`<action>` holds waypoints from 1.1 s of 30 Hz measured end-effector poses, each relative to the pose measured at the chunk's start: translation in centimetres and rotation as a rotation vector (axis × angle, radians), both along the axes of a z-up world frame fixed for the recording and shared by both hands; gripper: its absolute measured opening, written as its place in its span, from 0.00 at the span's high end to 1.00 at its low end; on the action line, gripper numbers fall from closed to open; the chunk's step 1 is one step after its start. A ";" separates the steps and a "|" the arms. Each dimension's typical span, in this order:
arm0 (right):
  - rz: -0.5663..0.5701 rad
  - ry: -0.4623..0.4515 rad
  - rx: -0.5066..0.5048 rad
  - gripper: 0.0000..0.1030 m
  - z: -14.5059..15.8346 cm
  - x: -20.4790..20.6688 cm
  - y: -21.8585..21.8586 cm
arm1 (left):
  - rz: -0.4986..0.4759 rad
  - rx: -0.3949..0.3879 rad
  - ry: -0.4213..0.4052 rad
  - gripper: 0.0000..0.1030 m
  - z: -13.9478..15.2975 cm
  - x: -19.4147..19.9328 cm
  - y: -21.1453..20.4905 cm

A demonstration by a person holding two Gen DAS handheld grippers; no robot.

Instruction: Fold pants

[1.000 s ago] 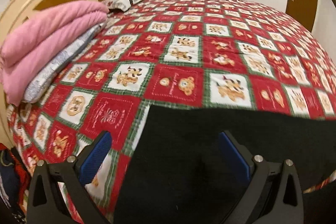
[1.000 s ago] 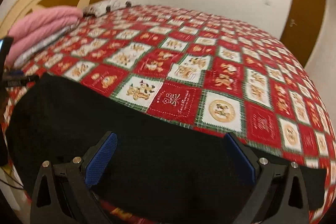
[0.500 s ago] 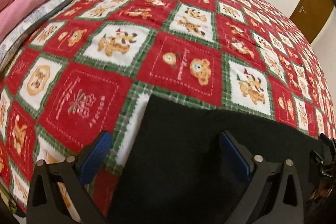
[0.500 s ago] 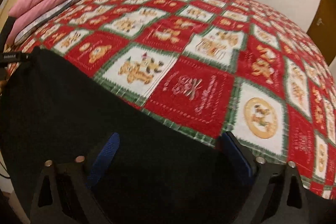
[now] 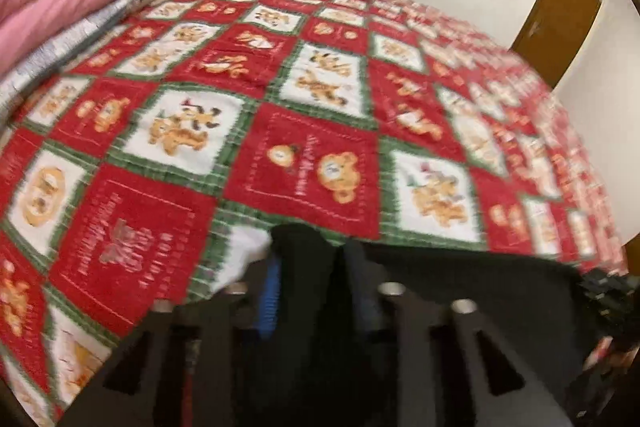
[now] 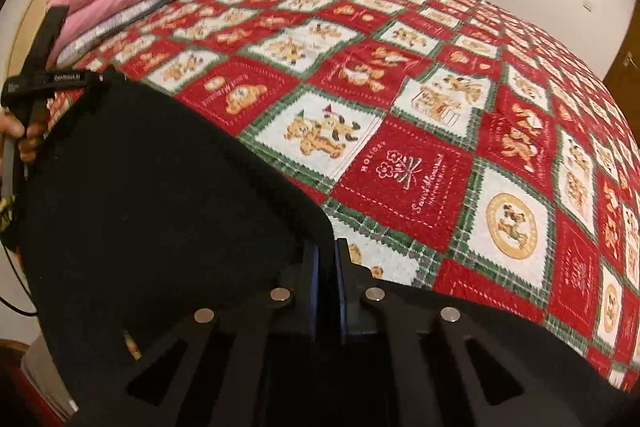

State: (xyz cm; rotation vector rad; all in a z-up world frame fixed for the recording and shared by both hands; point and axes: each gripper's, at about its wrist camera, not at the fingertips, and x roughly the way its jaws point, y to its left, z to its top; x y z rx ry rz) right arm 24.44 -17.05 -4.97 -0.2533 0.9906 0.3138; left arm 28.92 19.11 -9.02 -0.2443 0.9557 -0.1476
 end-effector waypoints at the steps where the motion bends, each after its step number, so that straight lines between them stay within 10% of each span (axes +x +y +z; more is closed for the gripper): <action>1: -0.006 -0.019 0.011 0.93 0.7 -0.6 -0.1 | 0.007 -0.019 -0.005 0.82 0.2 -0.2 0.1; 16: -0.019 -0.252 0.086 0.93 8.1 -15.0 1.4 | -0.006 0.011 -0.333 0.82 9.4 -12.1 1.7; 33: -0.057 -0.153 0.077 0.88 -1.7 -25.1 3.1 | 0.036 0.135 -0.351 0.76 1.3 -22.5 2.1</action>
